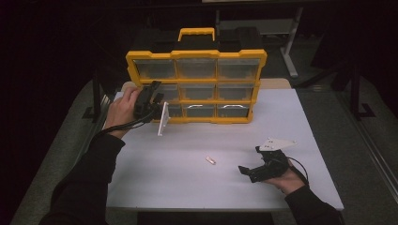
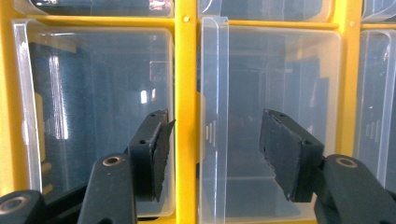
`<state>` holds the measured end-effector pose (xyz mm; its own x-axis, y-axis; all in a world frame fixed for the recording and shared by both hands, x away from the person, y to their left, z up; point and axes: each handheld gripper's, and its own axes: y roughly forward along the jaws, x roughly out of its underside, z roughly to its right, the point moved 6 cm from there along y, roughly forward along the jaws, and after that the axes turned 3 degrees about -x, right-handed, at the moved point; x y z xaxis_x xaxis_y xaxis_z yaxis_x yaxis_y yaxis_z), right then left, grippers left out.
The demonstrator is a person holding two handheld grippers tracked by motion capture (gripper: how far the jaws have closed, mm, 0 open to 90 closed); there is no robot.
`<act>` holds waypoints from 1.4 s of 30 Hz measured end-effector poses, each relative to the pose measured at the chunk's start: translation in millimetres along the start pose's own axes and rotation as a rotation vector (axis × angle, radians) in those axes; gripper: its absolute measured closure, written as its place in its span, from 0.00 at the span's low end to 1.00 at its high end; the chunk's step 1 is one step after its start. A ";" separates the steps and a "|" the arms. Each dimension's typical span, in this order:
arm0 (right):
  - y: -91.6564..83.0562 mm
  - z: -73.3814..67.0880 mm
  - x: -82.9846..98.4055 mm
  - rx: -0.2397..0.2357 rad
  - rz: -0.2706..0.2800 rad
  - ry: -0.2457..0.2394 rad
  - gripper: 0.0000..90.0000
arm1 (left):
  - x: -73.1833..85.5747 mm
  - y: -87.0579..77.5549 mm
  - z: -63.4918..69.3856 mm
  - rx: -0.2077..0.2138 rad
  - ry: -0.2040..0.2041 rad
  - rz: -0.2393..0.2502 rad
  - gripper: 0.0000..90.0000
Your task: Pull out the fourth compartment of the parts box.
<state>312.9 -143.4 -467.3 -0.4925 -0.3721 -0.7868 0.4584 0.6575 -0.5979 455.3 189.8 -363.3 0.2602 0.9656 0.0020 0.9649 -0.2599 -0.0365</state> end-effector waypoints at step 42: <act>-1.0 0.0 -0.2 0.001 0.003 -0.002 0.00 | 0.3 0.7 -3.4 0.028 -0.009 -0.028 0.86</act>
<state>312.5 -144.0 -466.5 -0.4895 -0.3712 -0.7890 0.4605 0.6584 -0.5954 456.2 189.9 -359.9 0.2331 0.9724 -0.0054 0.9704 -0.2329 -0.0644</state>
